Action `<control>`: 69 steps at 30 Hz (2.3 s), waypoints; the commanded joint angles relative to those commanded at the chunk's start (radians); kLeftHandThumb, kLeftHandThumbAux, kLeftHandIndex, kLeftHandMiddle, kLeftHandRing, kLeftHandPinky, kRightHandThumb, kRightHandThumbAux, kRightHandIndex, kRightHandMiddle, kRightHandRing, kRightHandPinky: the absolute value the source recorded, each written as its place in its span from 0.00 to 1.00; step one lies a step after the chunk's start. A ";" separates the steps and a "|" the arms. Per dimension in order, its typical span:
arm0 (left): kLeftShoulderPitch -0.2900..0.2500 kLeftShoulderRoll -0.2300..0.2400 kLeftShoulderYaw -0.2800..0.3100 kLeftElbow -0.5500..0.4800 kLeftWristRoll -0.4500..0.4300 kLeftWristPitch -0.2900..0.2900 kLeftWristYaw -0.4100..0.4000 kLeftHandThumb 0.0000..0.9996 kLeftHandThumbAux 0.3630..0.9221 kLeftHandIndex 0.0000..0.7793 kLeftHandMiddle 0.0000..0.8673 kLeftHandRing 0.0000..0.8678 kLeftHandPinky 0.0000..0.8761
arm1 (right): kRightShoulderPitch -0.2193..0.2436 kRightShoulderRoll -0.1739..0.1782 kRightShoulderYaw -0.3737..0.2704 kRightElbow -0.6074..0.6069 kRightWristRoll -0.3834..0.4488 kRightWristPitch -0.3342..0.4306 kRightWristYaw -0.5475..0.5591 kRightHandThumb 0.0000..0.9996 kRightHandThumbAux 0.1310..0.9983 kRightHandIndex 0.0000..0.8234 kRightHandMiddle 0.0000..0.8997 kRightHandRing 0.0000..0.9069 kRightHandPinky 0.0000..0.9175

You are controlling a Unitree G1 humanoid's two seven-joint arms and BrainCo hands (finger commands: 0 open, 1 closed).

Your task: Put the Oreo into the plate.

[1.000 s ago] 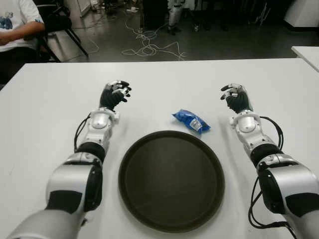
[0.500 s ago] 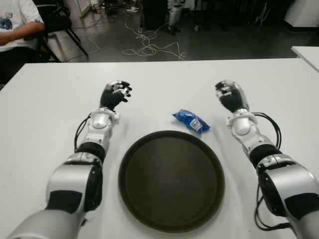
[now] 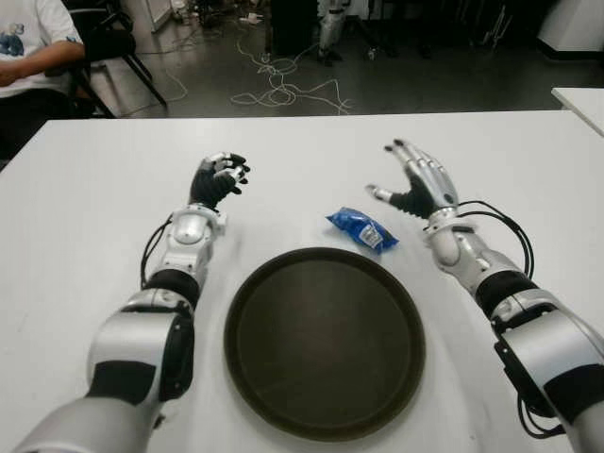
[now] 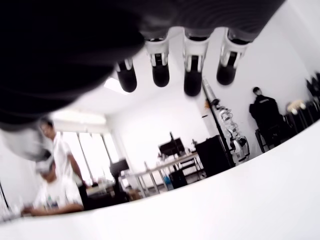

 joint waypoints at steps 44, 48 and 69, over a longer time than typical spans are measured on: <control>0.004 0.003 0.015 0.003 -0.015 -0.008 -0.034 0.70 0.62 0.53 0.52 0.56 0.59 | 0.071 0.015 0.101 -0.228 -0.073 0.221 0.137 0.00 0.20 0.11 0.15 0.18 0.28; 0.004 0.004 0.005 0.003 -0.002 -0.011 -0.017 0.70 0.62 0.52 0.51 0.55 0.58 | 0.135 0.001 0.107 -0.416 -0.121 0.360 0.183 0.00 0.20 0.13 0.18 0.23 0.30; 0.005 0.000 0.008 0.002 0.002 -0.012 -0.008 0.71 0.62 0.53 0.54 0.57 0.61 | 0.234 -0.007 0.158 -0.722 -0.290 0.701 0.410 0.00 0.18 0.10 0.08 0.12 0.14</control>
